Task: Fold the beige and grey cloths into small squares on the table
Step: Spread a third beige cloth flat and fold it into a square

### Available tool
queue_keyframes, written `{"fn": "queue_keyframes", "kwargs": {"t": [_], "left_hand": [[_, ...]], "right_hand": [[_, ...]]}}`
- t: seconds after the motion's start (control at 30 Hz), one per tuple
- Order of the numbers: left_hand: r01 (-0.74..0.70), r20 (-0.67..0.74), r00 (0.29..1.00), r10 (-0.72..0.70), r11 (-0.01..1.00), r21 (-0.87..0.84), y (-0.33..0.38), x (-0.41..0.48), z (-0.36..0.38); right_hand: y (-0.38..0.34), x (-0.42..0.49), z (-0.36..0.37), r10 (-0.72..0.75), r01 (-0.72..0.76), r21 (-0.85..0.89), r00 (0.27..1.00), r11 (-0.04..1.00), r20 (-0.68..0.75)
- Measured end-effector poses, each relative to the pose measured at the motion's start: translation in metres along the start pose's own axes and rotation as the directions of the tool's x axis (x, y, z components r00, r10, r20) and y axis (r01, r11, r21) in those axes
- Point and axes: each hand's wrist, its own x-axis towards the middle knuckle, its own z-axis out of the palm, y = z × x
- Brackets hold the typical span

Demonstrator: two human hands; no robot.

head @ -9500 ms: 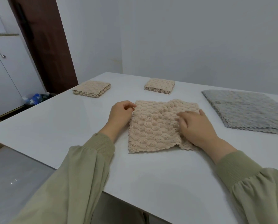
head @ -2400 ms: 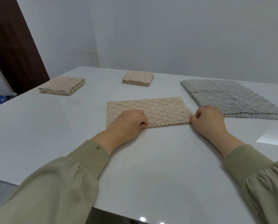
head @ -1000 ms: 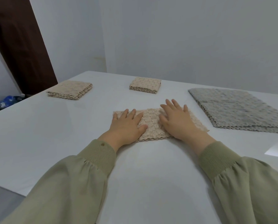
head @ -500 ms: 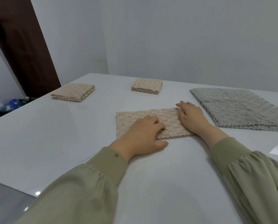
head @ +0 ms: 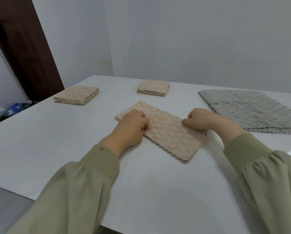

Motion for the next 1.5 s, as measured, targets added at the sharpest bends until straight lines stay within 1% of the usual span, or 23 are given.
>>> {"fn": "queue_keyframes", "kwargs": {"t": [0.07,0.1,0.17,0.2,0.23,0.27,0.3,0.33,0.37,0.4,0.47,0.5,0.53,0.67,0.77,0.9,0.97,1.03,1.1,1.17,1.3,1.4,1.5], "left_hand": [[0.186,-0.023,0.982,-0.188,0.981,-0.055,-0.007,-0.001,-0.003],[0.269,-0.042,0.961,-0.275,0.957,-0.106,-0.009,-0.002,-0.004],[0.366,-0.097,0.919,-0.383,0.918,-0.153,-0.010,-0.001,-0.003],[0.398,-0.114,0.903,-0.415,0.906,-0.144,-0.010,-0.001,-0.002],[0.426,-0.104,0.892,-0.440,0.895,-0.133,-0.010,-0.001,-0.001],[0.447,-0.062,0.887,-0.457,0.886,-0.122,-0.010,-0.002,0.001],[0.453,-0.001,0.890,-0.456,0.885,-0.106,-0.009,-0.002,0.002],[0.440,0.061,0.898,-0.436,0.895,-0.074,-0.009,-0.003,0.004],[0.415,0.117,0.905,-0.410,0.909,-0.025,-0.009,-0.002,0.007],[0.389,0.165,0.907,-0.388,0.921,0.029,-0.009,-0.002,0.009],[0.363,0.232,0.897,-0.377,0.926,0.103,-0.010,-0.001,0.013],[0.361,0.249,0.891,-0.379,0.925,0.117,-0.010,-0.001,0.013],[0.359,0.256,0.890,-0.378,0.926,0.120,-0.010,-0.001,0.013],[0.319,0.215,0.920,-0.328,0.945,0.075,-0.005,-0.003,0.008],[0.295,0.136,0.947,-0.293,0.955,0.001,-0.006,-0.004,0.004],[0.331,0.096,0.941,-0.325,0.942,-0.058,-0.010,-0.001,0.007],[0.348,0.097,0.934,-0.343,0.936,-0.051,-0.015,0.002,0.009],[0.387,0.099,0.919,-0.381,0.920,-0.055,-0.021,0.007,0.011],[0.439,0.093,0.896,-0.434,0.897,-0.054,-0.028,0.012,0.013],[0.478,0.056,0.878,-0.476,0.878,-0.038,-0.033,0.018,0.013],[0.529,-0.007,0.848,-0.529,0.848,0.031,-0.042,0.033,0.014],[0.558,-0.028,0.830,-0.558,0.828,0.048,-0.048,0.042,0.016],[0.572,-0.041,0.820,-0.571,0.820,0.013,-0.053,0.049,0.019]], "right_hand": [[-0.010,-0.011,-0.007,-0.047,0.053,-0.030,0.982,0.998,0.184],[-0.014,-0.016,-0.010,-0.052,0.059,-0.015,0.952,0.998,0.302],[-0.022,-0.024,-0.016,-0.042,0.044,0.008,0.861,0.999,0.506],[-0.024,-0.025,-0.017,-0.039,0.043,0.004,0.850,0.999,0.525],[-0.027,-0.024,-0.016,-0.040,0.050,-0.010,0.888,0.999,0.457],[-0.029,-0.021,-0.012,-0.039,0.051,-0.032,0.956,0.998,0.292],[-0.031,-0.018,-0.006,-0.046,0.048,-0.044,0.998,0.998,0.043],[-0.033,-0.013,0.004,-0.068,0.063,-0.032,0.973,0.998,-0.219],[-0.035,-0.011,0.016,-0.118,0.119,-0.020,0.918,0.993,-0.380],[-0.038,-0.008,0.027,-0.188,0.193,-0.025,0.905,0.981,-0.381],[-0.042,-0.007,0.046,-0.285,0.283,-0.032,0.947,0.959,-0.146],[-0.042,-0.007,0.050,-0.275,0.274,-0.025,0.960,0.961,-0.057],[-0.042,-0.007,0.052,-0.254,0.254,-0.013,0.967,0.967,-0.020],[-0.041,-0.015,0.051,-0.221,0.220,-0.036,0.975,0.975,-0.009],[-0.041,-0.026,0.053,-0.229,0.225,-0.095,0.973,0.970,-0.037],[-0.040,-0.028,0.053,-0.204,0.197,-0.089,0.976,0.976,-0.081],[-0.040,-0.024,0.052,-0.210,0.213,0.010,0.971,0.977,-0.115],[-0.039,-0.016,0.050,-0.199,0.252,0.163,0.938,0.954,-0.283],[-0.035,-0.006,0.046,-0.108,0.242,0.291,0.906,0.926,-0.410],[-0.031,0.006,0.044,-0.034,0.177,0.324,0.916,0.929,-0.401],[-0.028,0.027,0.044,0.018,0.075,0.288,0.951,0.955,-0.307],[-0.031,0.040,0.041,0.071,0.023,0.286,0.946,0.958,-0.316],[-0.036,0.054,0.039,0.118,-0.005,0.343,0.943,0.939,-0.310]]}}
